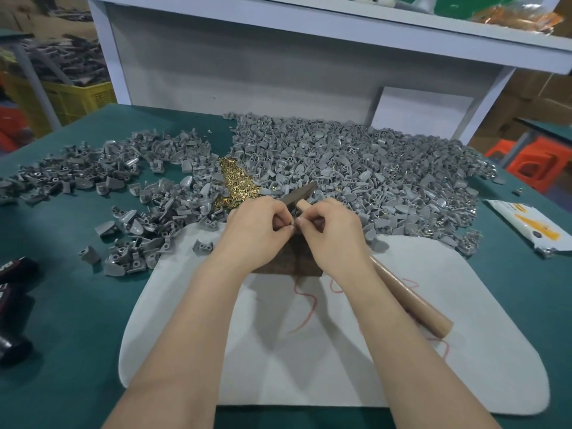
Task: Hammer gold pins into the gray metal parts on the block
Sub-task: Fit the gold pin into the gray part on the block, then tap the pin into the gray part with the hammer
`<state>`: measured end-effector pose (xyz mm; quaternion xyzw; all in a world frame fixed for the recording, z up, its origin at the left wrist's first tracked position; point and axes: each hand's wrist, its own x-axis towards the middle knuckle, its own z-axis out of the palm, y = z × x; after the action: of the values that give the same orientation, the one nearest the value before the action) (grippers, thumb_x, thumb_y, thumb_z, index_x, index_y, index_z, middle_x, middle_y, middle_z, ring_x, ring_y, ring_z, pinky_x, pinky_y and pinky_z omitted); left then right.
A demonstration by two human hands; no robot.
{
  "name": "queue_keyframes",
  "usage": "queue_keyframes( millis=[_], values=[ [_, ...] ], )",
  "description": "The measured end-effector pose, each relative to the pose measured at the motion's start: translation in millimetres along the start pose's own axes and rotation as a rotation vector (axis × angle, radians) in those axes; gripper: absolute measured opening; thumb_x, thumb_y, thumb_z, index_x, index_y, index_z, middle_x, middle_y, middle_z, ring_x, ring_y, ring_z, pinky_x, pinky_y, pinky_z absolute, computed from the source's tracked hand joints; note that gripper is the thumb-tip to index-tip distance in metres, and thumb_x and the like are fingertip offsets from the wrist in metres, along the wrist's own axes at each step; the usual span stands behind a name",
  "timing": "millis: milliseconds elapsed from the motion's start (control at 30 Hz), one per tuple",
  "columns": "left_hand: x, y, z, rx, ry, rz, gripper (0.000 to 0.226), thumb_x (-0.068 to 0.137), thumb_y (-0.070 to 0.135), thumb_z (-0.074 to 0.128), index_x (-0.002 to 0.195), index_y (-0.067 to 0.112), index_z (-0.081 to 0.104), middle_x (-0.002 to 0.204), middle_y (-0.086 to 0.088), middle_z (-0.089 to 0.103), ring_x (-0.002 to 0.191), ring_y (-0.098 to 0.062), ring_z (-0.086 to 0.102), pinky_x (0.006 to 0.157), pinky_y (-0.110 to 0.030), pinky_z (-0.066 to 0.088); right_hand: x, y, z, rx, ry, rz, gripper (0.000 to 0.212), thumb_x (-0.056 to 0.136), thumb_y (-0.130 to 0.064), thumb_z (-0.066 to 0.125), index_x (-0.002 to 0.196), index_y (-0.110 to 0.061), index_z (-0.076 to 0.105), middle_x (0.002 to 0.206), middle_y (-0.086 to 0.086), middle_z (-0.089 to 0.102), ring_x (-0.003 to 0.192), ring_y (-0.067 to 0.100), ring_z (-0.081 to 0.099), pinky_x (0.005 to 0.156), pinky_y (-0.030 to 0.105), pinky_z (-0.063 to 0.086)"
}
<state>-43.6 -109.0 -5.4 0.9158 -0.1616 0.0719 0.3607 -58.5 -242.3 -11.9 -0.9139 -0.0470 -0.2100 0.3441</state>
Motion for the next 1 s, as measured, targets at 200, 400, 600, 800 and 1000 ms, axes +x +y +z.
queue_keyframes(
  millis=[200,400,600,800,1000],
  values=[
    [-1,2,0,-0.001,0.002,-0.006,0.021,0.083,0.022,0.067,0.068,0.031,0.057,0.071,0.013,0.057,0.082,-0.018,0.060,0.083,-0.040,0.049,-1,1,1,-0.017,-0.017,0.003,0.008,0.086,-0.011,0.064,0.080,-0.007,0.067,0.086,-0.004,0.050,0.078,0.009,0.047,0.070,0.014,0.031],
    [-1,-4,-4,0.019,0.061,-0.073,0.023,0.083,0.022,0.067,0.066,0.030,0.055,0.067,0.015,0.057,0.077,-0.013,0.059,0.083,-0.037,0.050,8,22,-29,-0.169,0.008,0.198,0.022,0.092,-0.029,0.055,0.102,-0.014,0.068,0.102,0.007,0.067,0.095,0.022,0.059,0.083,0.028,0.044],
    [0,-9,-3,-0.008,0.102,-0.133,0.026,0.080,0.023,0.069,0.063,0.031,0.051,0.067,0.014,0.054,0.071,-0.010,0.054,0.076,-0.032,0.049,7,26,-29,-0.447,-0.338,0.354,0.024,0.091,-0.031,0.053,0.099,-0.011,0.063,0.097,0.013,0.066,0.092,0.033,0.060,0.078,0.035,0.050],
    [2,-12,-1,0.001,0.141,-0.180,0.028,0.080,0.023,0.069,0.062,0.032,0.050,0.066,0.015,0.053,0.073,-0.012,0.055,0.070,-0.028,0.042,3,17,-52,-0.229,-0.207,0.259,0.021,0.090,-0.029,0.058,0.107,-0.018,0.053,0.090,0.005,0.067,0.083,0.030,0.065,0.072,0.035,0.051],
    [2,-13,0,0.010,0.141,-0.181,0.030,0.080,0.020,0.069,0.061,0.032,0.050,0.066,0.015,0.052,0.077,-0.018,0.058,0.070,-0.030,0.046,-19,3,-71,-0.221,-0.047,0.058,0.050,0.091,-0.028,0.057,0.131,-0.054,0.042,0.107,-0.007,0.067,0.090,0.023,0.060,0.080,0.036,0.050]
  ],
)
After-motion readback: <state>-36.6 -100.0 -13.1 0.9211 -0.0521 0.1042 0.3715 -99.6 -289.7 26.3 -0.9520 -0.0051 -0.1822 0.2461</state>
